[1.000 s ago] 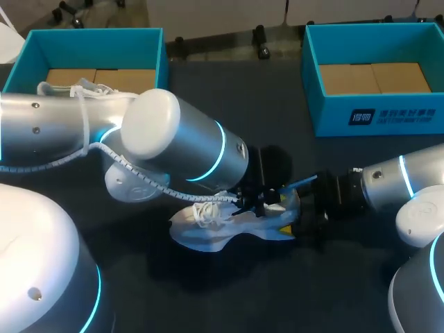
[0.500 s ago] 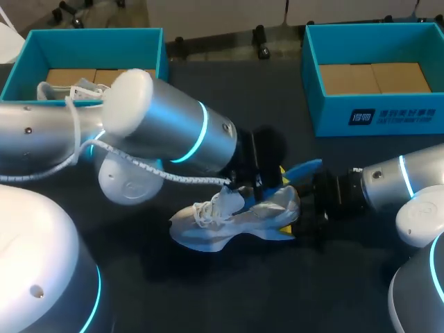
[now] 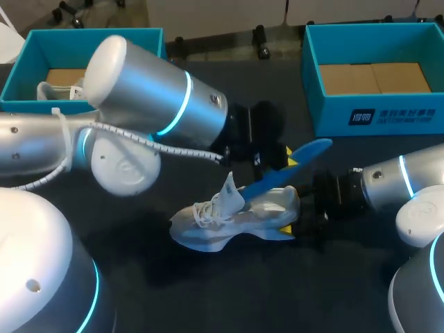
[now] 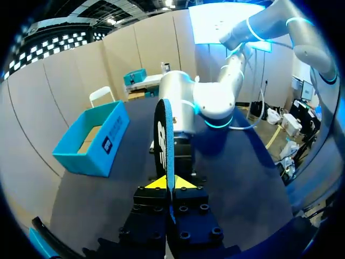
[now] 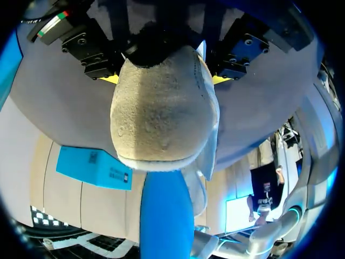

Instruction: Take the shoe out of the shoebox, open the shoe tongue, remove and reinsert the insole, then place the shoe into the shoebox

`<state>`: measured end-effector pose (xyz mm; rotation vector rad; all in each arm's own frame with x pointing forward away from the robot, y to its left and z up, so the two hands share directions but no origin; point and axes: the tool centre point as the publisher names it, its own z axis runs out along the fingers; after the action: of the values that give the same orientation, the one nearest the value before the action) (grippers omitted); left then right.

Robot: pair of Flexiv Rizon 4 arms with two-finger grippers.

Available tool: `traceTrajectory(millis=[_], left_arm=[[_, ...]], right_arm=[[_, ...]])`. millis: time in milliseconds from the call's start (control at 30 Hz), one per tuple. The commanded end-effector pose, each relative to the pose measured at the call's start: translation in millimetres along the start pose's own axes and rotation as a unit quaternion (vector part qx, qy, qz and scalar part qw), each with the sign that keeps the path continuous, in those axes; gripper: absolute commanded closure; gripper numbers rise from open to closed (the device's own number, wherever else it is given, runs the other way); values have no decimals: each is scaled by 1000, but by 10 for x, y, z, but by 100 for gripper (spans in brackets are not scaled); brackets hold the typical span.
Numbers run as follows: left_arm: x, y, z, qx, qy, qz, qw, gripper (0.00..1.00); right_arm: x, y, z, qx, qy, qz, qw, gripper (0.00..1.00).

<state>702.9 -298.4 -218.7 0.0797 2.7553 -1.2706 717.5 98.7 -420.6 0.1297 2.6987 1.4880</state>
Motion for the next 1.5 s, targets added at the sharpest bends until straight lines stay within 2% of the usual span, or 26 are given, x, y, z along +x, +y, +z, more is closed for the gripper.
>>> traceTrajectory(millis=[33, 300, 600, 900, 1033, 1267, 1500], left_arm=[[-59, -147, -119, -6, 41, 8, 999, 100], [-89, -388, -242, -13, 92, 25, 995, 100], [-172, -667, -464, 28, 134, 17, 990, 100], [-242, -967, -613, 51, 123, 18, 991, 100], [-329, -1135, -717, 78, 108, 14, 991, 100], [-477, -1402, -802, 100, 99, 9, 990, 100], [-626, -1570, -898, 151, 97, -8, 984, 100]], right_arm=[[7, -15, 59, 3, 0, 1, 1000, 100], [7, -15, 59, 3, 0, 1, 1000, 100], [7, -15, 59, 3, 0, 1, 1000, 100], [7, -15, 59, 3, 0, 1, 1000, 100], [7, -15, 59, 3, 0, 1, 1000, 100], [7, -15, 59, 3, 0, 1, 1000, 100], [7, -15, 59, 3, 0, 1, 1000, 100]])
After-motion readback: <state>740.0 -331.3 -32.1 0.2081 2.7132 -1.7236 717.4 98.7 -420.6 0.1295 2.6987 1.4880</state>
